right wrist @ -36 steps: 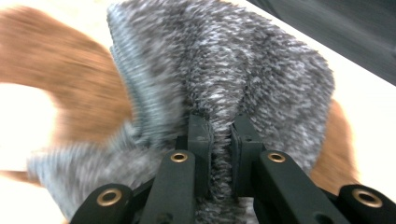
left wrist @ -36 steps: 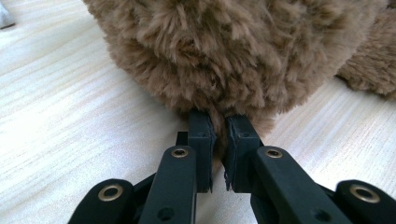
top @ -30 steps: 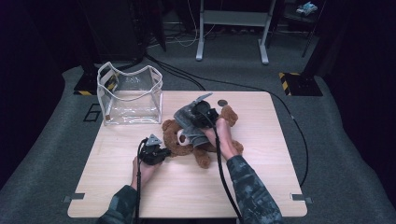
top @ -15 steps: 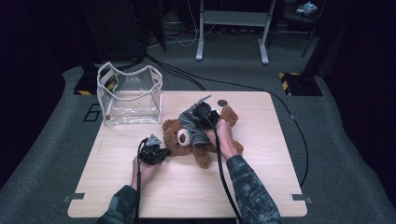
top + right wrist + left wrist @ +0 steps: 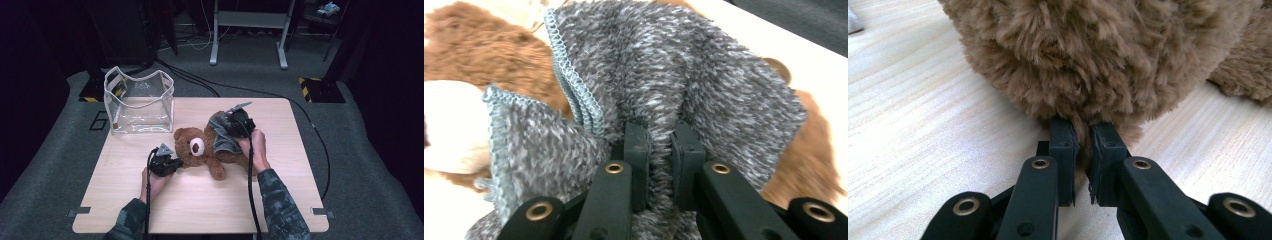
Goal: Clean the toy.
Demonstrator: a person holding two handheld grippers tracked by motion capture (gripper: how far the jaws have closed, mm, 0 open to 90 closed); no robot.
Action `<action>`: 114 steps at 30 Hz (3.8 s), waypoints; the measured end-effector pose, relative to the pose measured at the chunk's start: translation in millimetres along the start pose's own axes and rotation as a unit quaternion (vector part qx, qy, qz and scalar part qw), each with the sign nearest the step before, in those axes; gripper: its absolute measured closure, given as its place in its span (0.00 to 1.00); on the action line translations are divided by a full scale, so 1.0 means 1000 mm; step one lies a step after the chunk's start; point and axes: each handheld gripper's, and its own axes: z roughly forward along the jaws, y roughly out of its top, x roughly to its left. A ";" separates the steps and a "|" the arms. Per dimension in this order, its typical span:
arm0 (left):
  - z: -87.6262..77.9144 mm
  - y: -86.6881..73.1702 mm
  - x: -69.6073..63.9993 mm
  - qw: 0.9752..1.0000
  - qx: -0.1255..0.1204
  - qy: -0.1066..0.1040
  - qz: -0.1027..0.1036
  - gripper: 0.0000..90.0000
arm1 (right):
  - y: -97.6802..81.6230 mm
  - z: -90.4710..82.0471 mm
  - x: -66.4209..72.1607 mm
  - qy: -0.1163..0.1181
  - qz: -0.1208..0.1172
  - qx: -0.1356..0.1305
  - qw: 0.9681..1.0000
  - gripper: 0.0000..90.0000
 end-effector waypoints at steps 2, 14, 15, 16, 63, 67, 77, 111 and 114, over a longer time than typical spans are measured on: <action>0.000 0.000 0.000 1.000 0.000 0.000 -0.001 0.91 | -0.007 -0.002 -0.008 -0.006 0.013 -0.002 1.000 0.90; 0.001 0.000 0.000 1.000 -0.002 -0.001 0.000 0.91 | -0.024 -0.019 -0.032 -0.039 0.051 -0.070 0.995 0.89; 0.000 0.001 0.001 1.000 0.005 -0.004 0.004 0.91 | -0.021 -0.018 -0.027 -0.036 0.044 -0.074 0.996 0.89; 0.000 0.001 0.001 1.000 0.003 -0.002 0.004 0.91 | -0.019 -0.016 -0.022 -0.033 0.034 -0.075 0.996 0.89; 0.002 0.000 0.000 1.000 -0.004 -0.001 0.003 0.91 | -0.030 -0.019 -0.070 -0.086 0.104 -0.026 0.990 0.90; 0.001 0.001 0.000 1.000 -0.003 -0.002 0.003 0.91 | -0.040 -0.034 -0.044 -0.043 0.064 -0.043 0.996 0.90; 0.001 0.001 0.001 1.000 0.000 -0.001 0.003 0.91 | -0.057 0.010 -0.064 -0.077 0.087 0.011 0.993 0.90; 0.001 0.001 0.003 1.000 0.000 -0.011 0.001 0.91 | -0.032 -0.001 0.043 0.038 -0.058 -0.039 0.997 0.90; 0.000 0.001 0.003 1.000 0.003 -0.015 0.002 0.91 | -0.037 -0.005 0.032 0.033 -0.046 -0.040 0.998 0.90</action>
